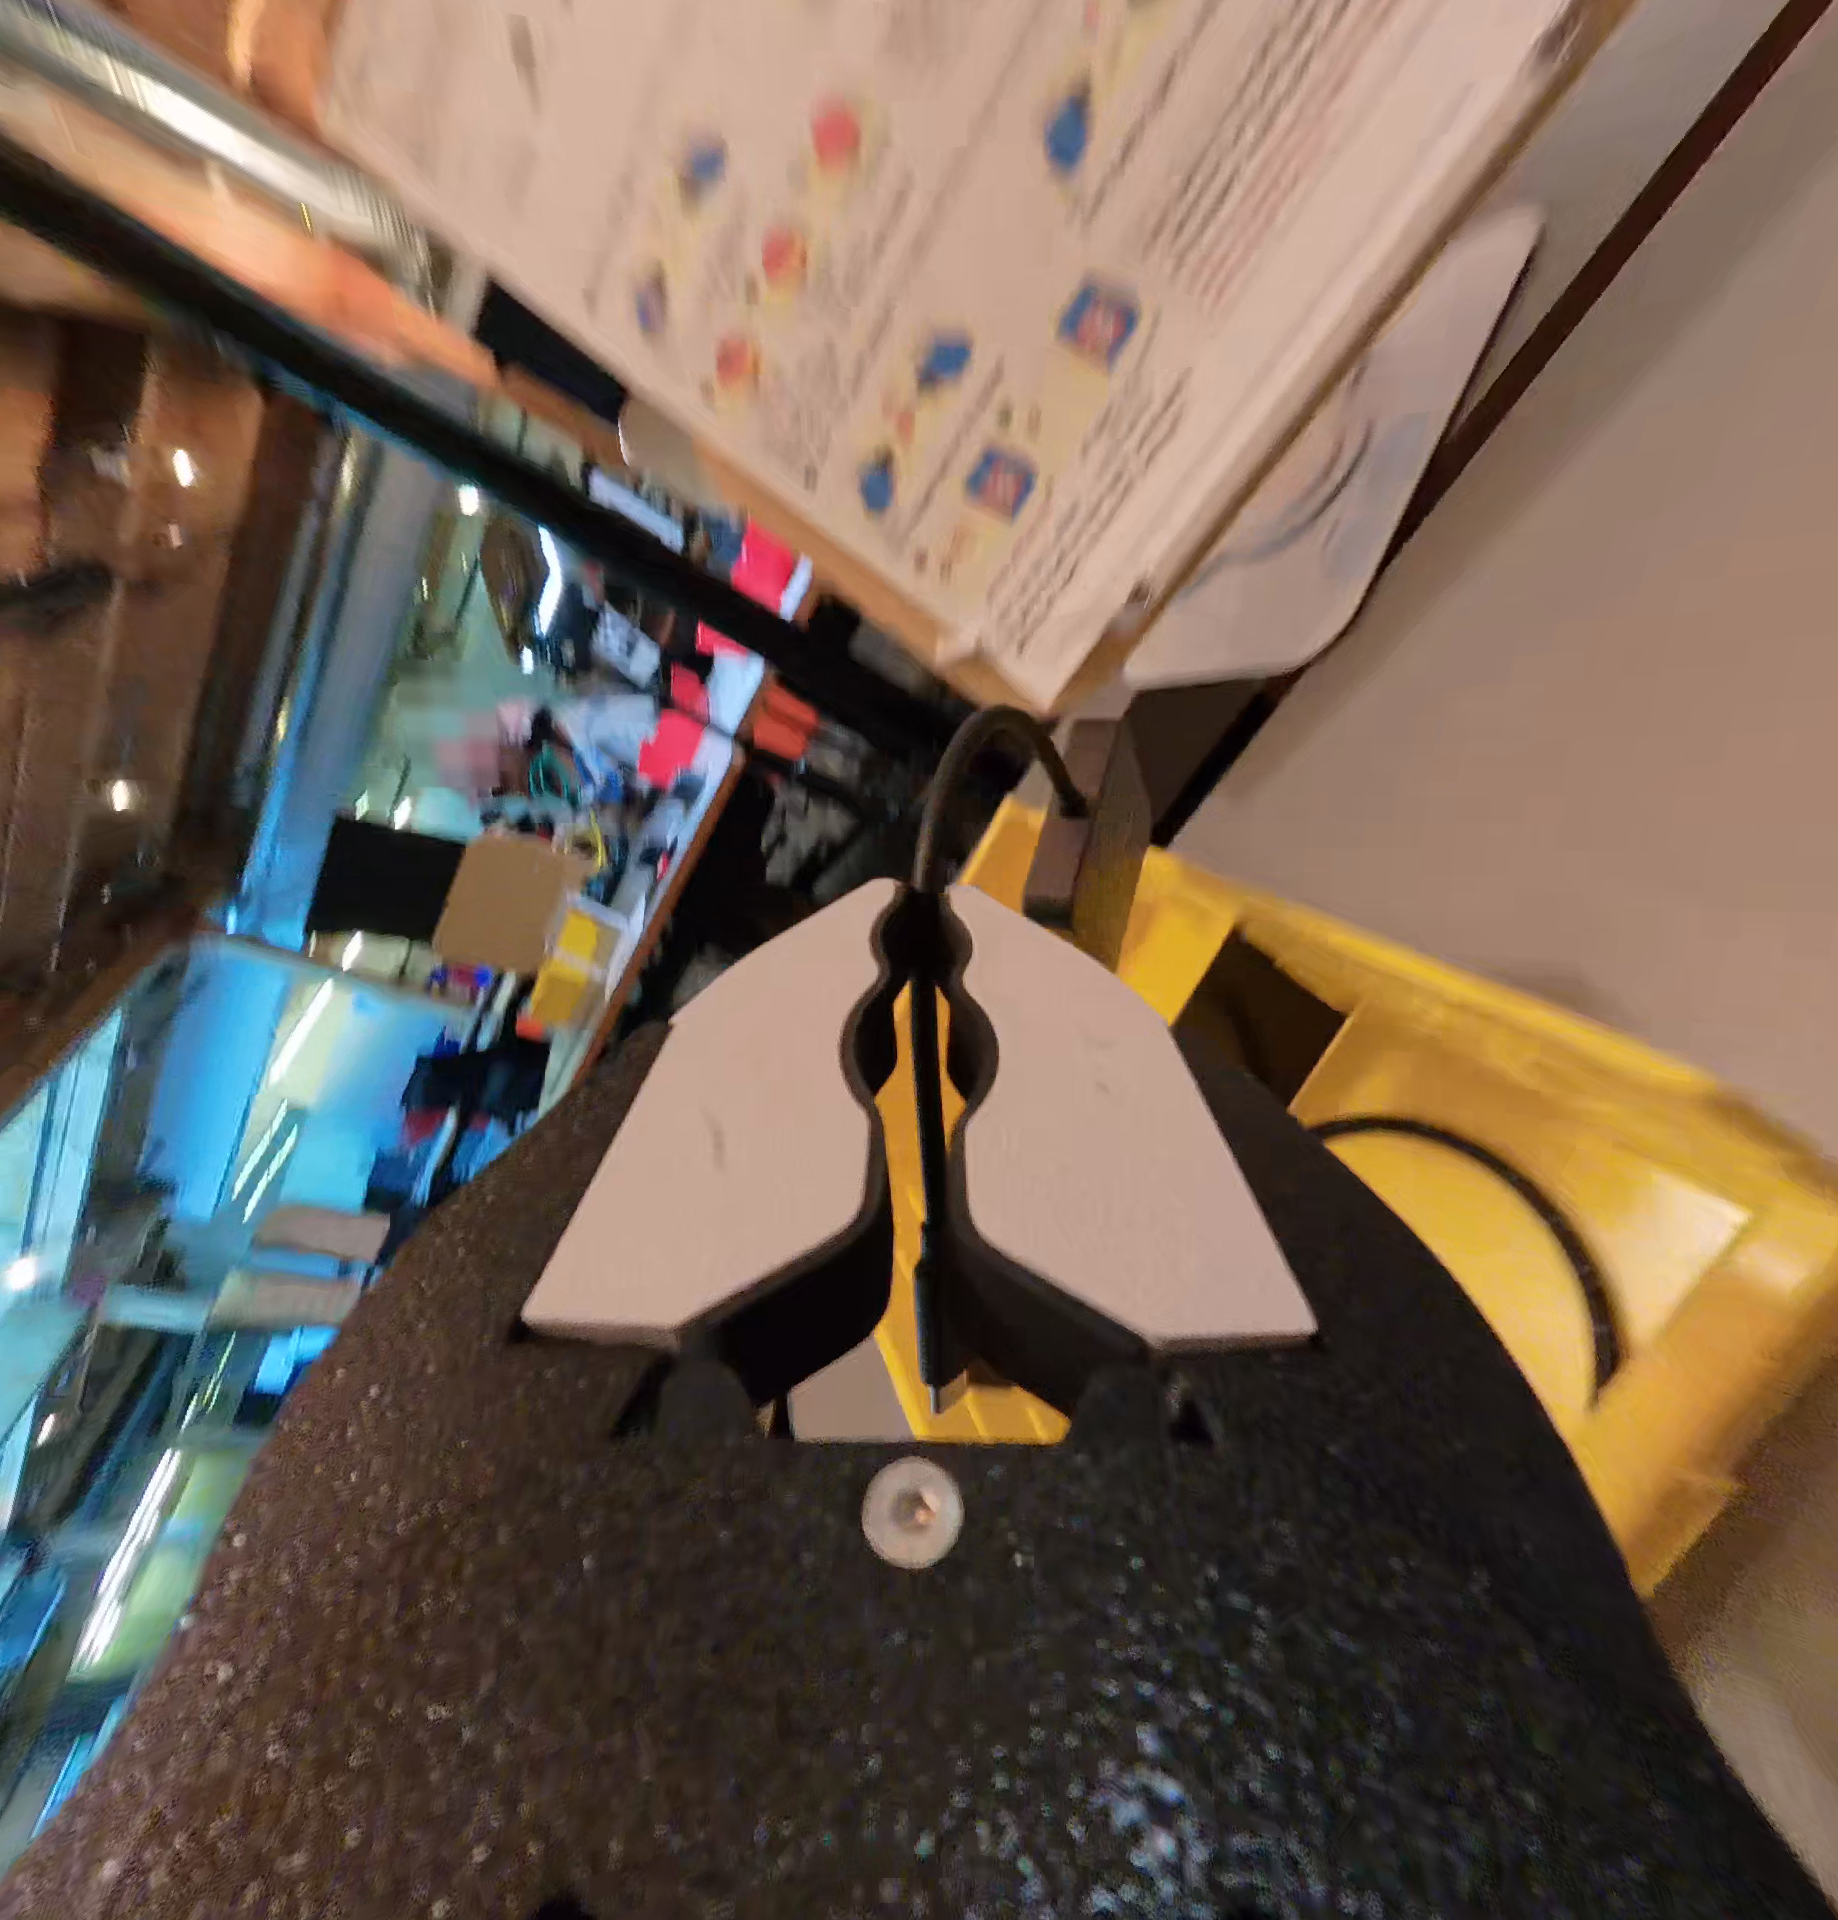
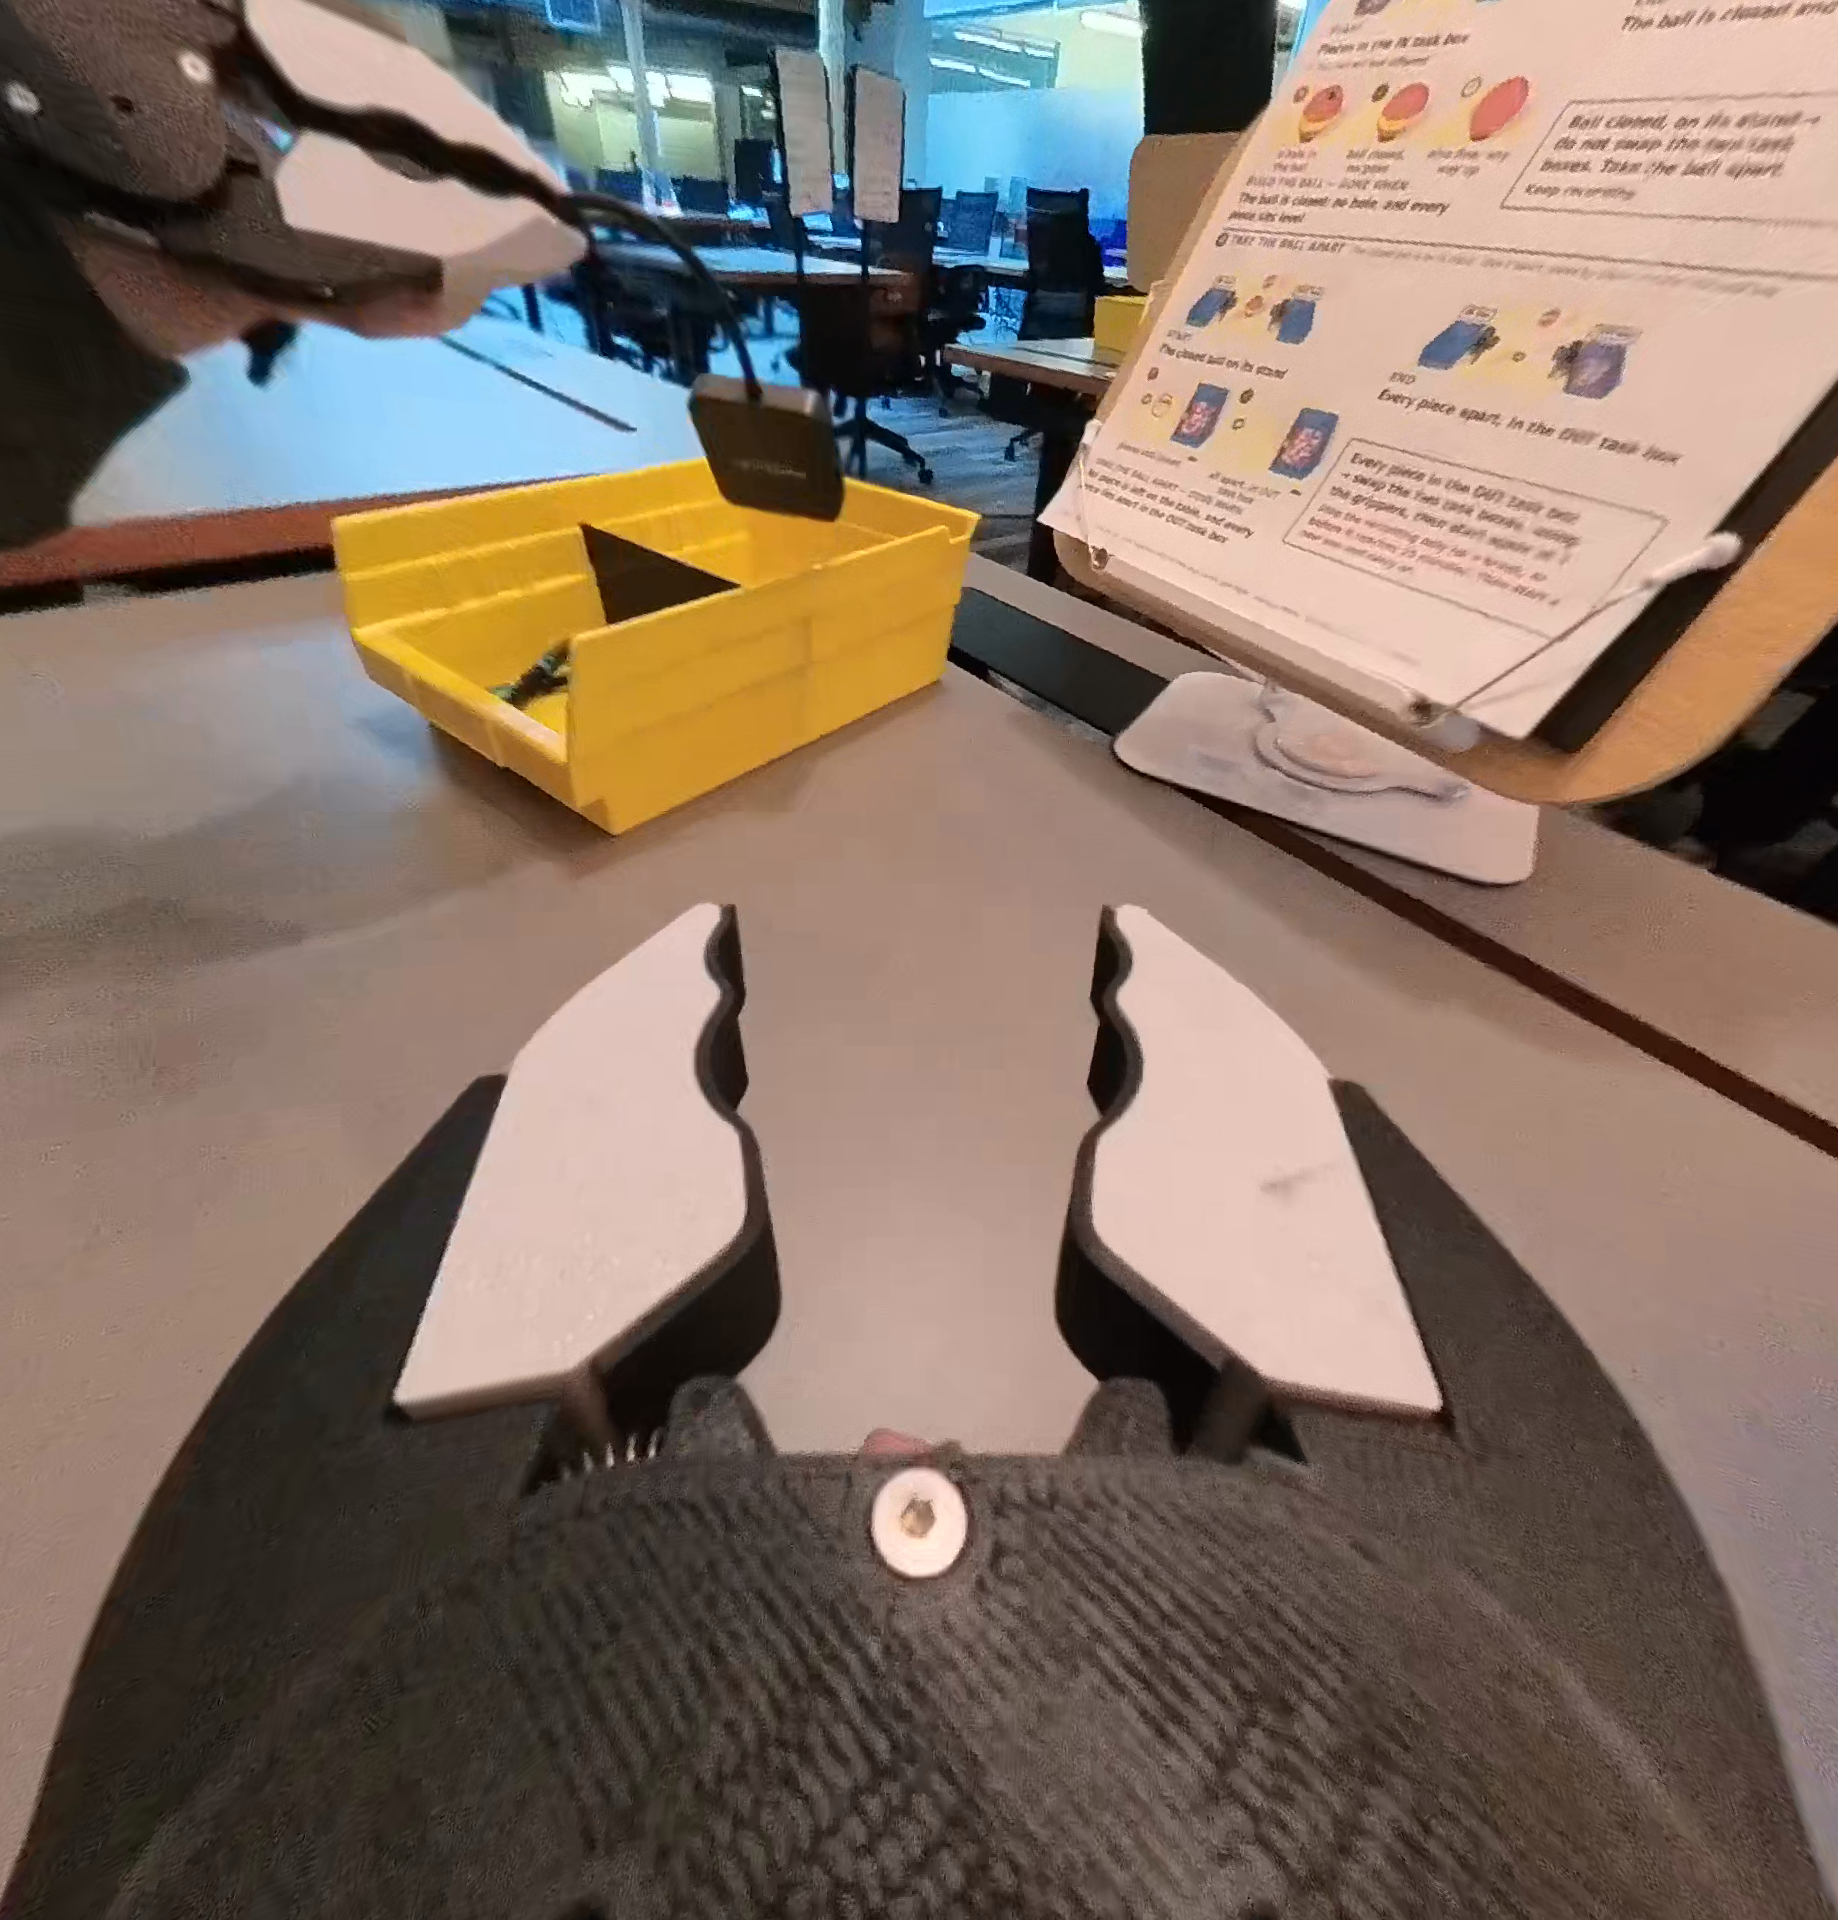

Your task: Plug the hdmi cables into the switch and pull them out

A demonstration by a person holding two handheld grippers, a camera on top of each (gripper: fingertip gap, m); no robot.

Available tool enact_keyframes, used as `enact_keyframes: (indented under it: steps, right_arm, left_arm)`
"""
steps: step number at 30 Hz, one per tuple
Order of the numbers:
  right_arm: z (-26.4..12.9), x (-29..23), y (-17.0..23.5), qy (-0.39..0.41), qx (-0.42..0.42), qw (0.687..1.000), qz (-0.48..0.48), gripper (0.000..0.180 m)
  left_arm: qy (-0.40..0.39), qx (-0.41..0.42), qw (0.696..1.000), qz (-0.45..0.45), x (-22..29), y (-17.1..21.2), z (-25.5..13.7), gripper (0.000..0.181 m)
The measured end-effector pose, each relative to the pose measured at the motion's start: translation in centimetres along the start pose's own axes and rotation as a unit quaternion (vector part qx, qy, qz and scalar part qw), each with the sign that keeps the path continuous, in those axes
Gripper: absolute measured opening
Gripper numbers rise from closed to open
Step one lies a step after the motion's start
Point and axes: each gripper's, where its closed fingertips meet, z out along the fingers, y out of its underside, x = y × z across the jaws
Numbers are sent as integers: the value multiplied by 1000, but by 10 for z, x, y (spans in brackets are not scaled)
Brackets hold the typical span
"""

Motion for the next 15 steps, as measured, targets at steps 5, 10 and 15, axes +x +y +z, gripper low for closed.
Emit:
enact_keyframes:
  steps: [5, 10, 15]
  right_arm:
    - [10, -31, -9, -100, 34, 973, 205, 90]
    - [12, -62, -2, -251, 13, 886, 389, 96]
    - [13, -70, 7, -292, 10, 834, 469, 84]
  left_arm:
    - [42, 127, 990, 35, 33, -80, -51, 3]
    - [89, 205, 970, 96, 85, -127, -83, 3]
    - [104, 223, 960, 134, 110, -148, -94, 3]
